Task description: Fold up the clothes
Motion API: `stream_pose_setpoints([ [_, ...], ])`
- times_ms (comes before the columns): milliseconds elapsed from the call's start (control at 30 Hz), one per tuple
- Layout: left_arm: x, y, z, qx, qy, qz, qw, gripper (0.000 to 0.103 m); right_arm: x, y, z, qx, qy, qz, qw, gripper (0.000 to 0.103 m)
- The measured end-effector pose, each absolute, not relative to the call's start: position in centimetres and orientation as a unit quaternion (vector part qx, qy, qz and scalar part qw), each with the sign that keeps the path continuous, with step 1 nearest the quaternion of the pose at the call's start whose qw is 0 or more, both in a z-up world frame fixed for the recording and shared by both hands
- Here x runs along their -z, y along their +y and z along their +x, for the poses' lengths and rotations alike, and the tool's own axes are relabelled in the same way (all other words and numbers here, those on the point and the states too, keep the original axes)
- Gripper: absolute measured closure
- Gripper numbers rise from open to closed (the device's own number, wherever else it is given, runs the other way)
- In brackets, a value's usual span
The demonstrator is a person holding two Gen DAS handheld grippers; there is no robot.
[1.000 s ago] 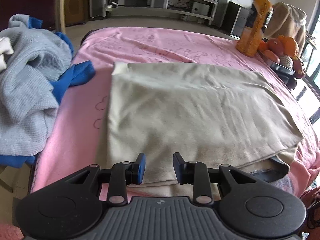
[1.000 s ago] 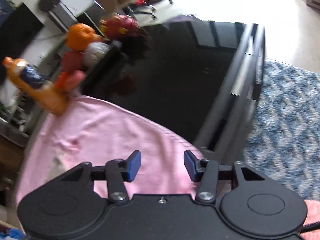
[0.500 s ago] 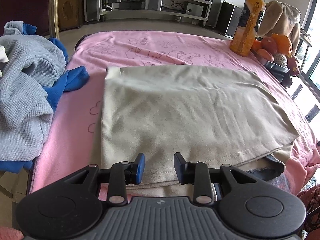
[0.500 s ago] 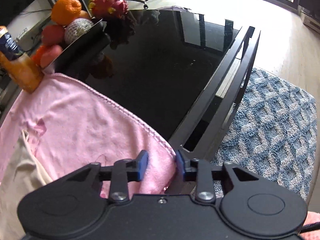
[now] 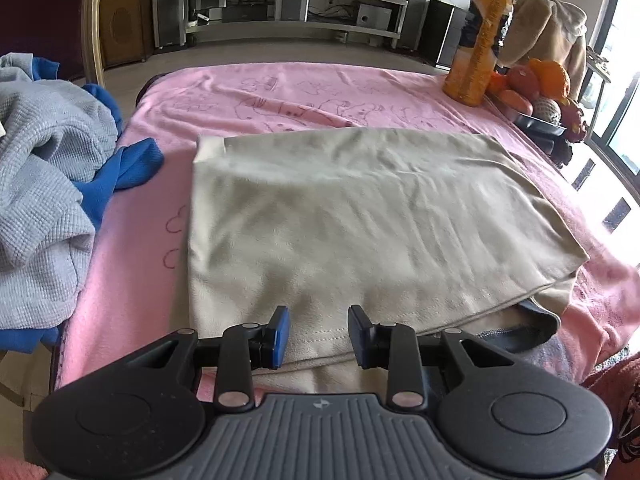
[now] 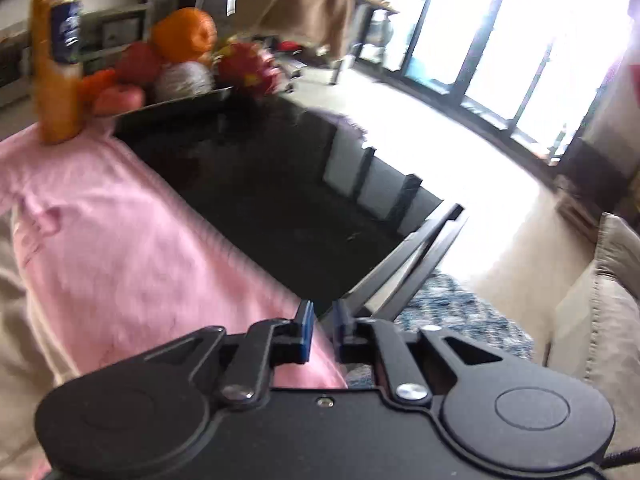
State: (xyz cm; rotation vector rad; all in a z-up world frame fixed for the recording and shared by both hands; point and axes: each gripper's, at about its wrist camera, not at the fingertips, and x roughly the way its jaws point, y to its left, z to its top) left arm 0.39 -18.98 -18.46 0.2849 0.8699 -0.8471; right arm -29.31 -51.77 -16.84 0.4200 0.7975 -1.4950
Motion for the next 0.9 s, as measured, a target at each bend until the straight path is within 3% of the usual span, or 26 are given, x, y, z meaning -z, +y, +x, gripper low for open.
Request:
stream_pose_setpoints([
  [67, 18.5, -18.8, 0.5, 0.395, 0.41, 0.129, 0.812, 0.072, 16.2, -51.4, -29.2, 0.646, 0.34, 0.185, 0.658, 0.066],
  [233, 18.5, -18.8, 0.6, 0.394, 0.413, 0.126, 0.812, 0.072, 15.9, -50.9, -28.2, 0.511, 0.308, 0.33, 0.731, 0.065],
  [367, 18.6, -18.7, 1.1, 0.39, 0.421, 0.117, 0.811, 0.072, 19.5, -49.4, -27.2, 0.344, 0.341, 0.493, 0.723, 0.069],
  [467, 18.8, -18.7, 1.1, 0.388, 0.424, 0.12, 0.809, 0.072, 21.7, -47.8, -26.5, 0.295, 0.386, 0.513, 0.707, 0.071],
  [567, 18.7, -18.5, 1.2, 0.385, 0.423, 0.122, 0.811, 0.072, 22.0, -47.7, -27.0, 0.307, 0.404, 0.508, 0.696, 0.096],
  [633, 18.6, -18.1, 1.5, 0.379, 0.425, 0.115, 0.814, 0.072, 21.3, -47.7, -27.7, 0.339, 0.427, 0.484, 0.684, 0.097],
  [667, 18.7, -18.0, 1.7, 0.375, 0.427, 0.113, 0.815, 0.072, 20.9, -47.6, -28.0, 0.361, 0.443, 0.464, 0.677, 0.086],
  [733, 18.7, -18.0, 1.8, 0.372, 0.429, 0.113, 0.815, 0.072, 20.2, -47.1, -28.8, 0.406, 0.459, 0.424, 0.667, 0.077],
  [800, 18.8, -18.0, 1.8, 0.371, 0.429, 0.116, 0.815, 0.072, 18.9, -47.0, -29.8, 0.402, 0.396, 0.432, 0.704, 0.074],
  [867, 18.8, -18.2, 1.6, 0.373, 0.427, 0.122, 0.815, 0.072, 18.6, -47.7, -29.9, 0.371, 0.318, 0.483, 0.727, 0.051],
  [900, 18.8, -18.2, 1.5, 0.372, 0.426, 0.123, 0.816, 0.072, 18.9, -48.3, -29.7, 0.353, 0.287, 0.512, 0.729, 0.049],
])
